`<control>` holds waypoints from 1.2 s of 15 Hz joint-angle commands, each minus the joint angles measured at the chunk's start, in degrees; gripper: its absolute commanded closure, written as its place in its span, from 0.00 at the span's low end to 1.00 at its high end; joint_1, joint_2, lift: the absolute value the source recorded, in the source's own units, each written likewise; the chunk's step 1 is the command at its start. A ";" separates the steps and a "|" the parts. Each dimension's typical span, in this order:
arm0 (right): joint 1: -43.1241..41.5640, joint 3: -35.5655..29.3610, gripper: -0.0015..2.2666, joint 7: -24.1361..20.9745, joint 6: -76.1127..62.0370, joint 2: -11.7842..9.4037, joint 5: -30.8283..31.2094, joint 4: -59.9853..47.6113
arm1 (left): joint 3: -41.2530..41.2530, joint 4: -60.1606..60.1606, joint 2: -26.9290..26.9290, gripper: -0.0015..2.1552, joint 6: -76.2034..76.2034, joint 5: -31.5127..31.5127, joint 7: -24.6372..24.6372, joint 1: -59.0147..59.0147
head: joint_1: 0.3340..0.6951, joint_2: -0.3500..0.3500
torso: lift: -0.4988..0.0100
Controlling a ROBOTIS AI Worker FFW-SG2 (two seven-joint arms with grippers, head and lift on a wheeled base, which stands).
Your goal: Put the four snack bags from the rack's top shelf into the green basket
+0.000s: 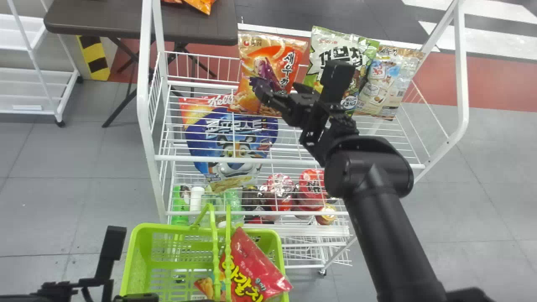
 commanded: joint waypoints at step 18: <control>11.49 1.80 0.93 0.01 19.23 -3.87 -0.37 -26.94 | 1.84 0.99 0.11 0.99 -0.44 0.74 0.44 -1.62 | 1.00 0.30 | 0.98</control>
